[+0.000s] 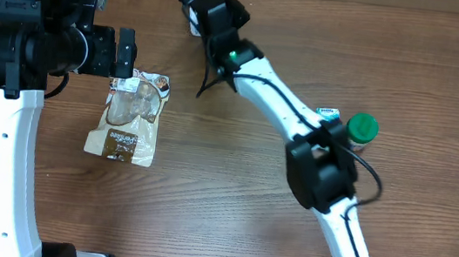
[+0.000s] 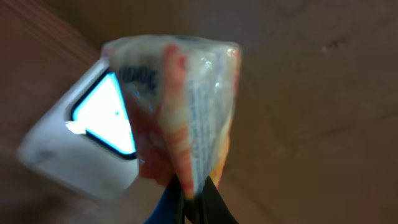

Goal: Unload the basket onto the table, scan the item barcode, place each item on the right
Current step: 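Hold the orange Kleenex pack in front of the white scanner, then carry the orange pack back and lower it beside the jar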

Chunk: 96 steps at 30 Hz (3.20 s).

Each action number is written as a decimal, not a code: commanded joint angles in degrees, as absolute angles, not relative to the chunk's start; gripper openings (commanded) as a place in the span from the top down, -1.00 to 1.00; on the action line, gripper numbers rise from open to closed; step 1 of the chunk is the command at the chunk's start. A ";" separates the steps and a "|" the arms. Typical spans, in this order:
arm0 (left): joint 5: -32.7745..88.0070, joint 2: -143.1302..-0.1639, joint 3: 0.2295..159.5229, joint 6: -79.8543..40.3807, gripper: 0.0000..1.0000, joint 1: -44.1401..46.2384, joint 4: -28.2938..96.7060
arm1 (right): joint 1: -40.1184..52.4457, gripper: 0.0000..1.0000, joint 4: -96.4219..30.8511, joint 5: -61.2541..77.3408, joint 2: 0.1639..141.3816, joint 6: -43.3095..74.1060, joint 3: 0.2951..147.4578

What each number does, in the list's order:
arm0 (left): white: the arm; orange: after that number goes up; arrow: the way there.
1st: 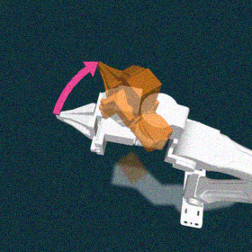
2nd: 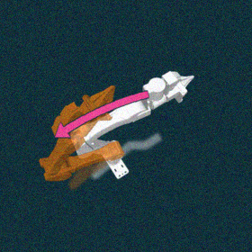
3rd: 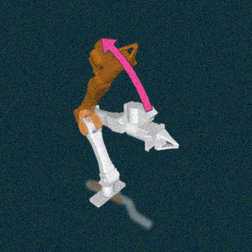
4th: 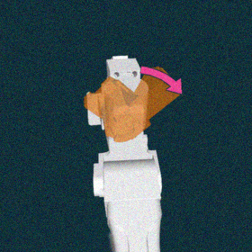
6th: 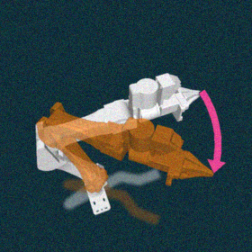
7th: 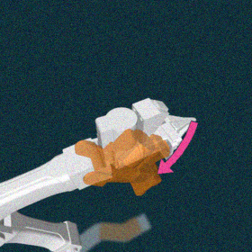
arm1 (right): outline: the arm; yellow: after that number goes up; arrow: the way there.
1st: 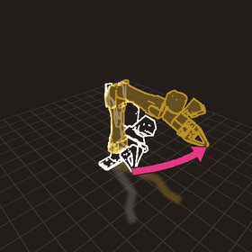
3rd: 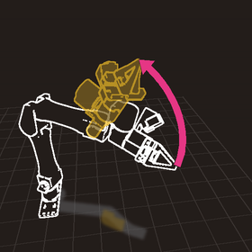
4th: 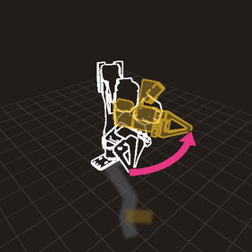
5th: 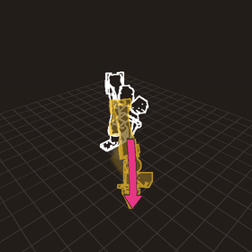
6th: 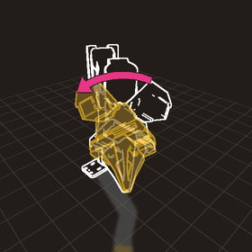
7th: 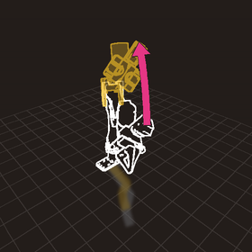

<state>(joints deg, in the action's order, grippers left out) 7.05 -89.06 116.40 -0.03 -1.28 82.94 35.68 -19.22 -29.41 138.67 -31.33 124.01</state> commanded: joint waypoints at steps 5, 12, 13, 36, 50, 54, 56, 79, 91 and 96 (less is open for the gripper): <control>6.87 -88.82 117.10 -0.16 -0.99 -1.48 82.85 | 33.12 0.92 -45.32 -5.04 119.52 -0.58 124.49; 6.87 -88.82 117.10 -0.19 -0.99 -1.48 82.85 | 27.16 0.92 -76.29 0.34 110.98 13.26 124.49; 6.87 -88.82 117.10 -0.16 -0.99 -1.48 82.85 | 26.30 0.92 -79.59 0.38 110.83 13.85 124.49; 6.87 -88.82 117.10 -0.19 -0.99 -1.48 82.85 | 17.23 0.92 -77.23 0.10 111.02 15.03 95.55; 6.90 -88.82 117.10 -0.19 -0.99 -1.48 82.85 | 12.36 0.85 -67.48 -1.45 111.13 15.03 82.91; 6.87 -88.82 117.10 -0.16 -0.99 -1.48 82.85 | 10.76 0.86 -67.92 -3.53 111.13 16.14 82.11; 6.87 -88.82 117.10 -0.19 -0.99 -1.48 82.85 | 9.85 0.86 -68.49 -4.67 111.13 16.95 82.06; 6.87 -88.82 117.10 -0.16 -0.99 -1.48 82.85 | 8.40 0.10 -79.81 -1.13 110.69 16.03 95.04; 6.87 -88.82 117.10 -0.19 -0.99 -1.48 82.85 | 8.40 -0.16 -84.47 -0.01 109.38 16.01 99.13; 6.87 -88.82 117.10 -0.16 -0.99 -1.48 82.87 | 8.40 -0.18 -84.40 0.16 109.16 16.01 99.15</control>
<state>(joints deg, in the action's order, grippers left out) 7.03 -89.03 116.40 -0.03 -1.28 82.91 8.56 -84.62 -0.36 111.26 16.27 97.56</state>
